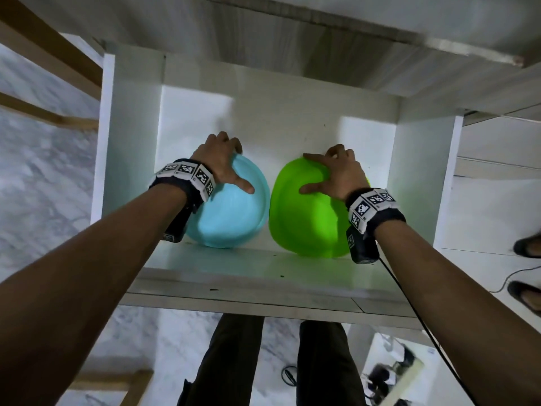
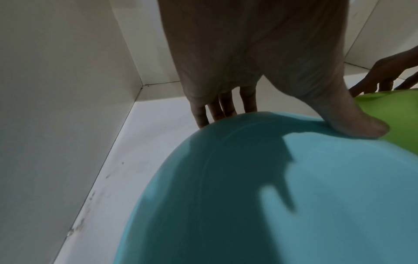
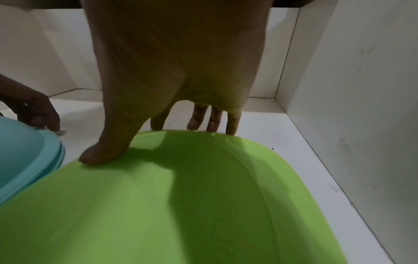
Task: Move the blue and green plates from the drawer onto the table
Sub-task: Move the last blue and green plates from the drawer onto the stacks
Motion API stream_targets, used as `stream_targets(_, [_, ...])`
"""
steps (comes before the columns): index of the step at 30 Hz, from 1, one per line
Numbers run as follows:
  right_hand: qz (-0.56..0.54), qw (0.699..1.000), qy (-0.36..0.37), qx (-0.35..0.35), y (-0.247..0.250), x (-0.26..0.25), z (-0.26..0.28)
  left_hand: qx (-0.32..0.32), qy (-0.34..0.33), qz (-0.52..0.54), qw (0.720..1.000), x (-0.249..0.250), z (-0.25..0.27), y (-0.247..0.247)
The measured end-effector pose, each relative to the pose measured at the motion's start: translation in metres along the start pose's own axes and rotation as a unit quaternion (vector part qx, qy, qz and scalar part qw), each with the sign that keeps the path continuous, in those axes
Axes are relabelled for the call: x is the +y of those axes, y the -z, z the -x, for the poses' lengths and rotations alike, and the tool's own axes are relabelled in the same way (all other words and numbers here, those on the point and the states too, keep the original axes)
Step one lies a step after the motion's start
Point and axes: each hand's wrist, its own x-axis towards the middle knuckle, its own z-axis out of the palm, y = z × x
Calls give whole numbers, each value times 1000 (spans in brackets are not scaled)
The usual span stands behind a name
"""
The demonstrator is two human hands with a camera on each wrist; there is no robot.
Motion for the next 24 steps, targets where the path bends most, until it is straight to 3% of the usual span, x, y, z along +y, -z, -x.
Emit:
stream_targets(9, [14,1000,-5,-4,11,-2,5,1,14,-9,1000,12,5,3])
stream_targets(13, [31,998,20,-57,23,-7,9,5,-1,32,999,8,17,3])
stream_targets(20, [-33,990,65,-123,57,-24,29,-38,-11,168,985,9,55,28])
stream_targets(24, [-30,986,108,-124,86,-44,45,15,-2,211,977,10,97,34])
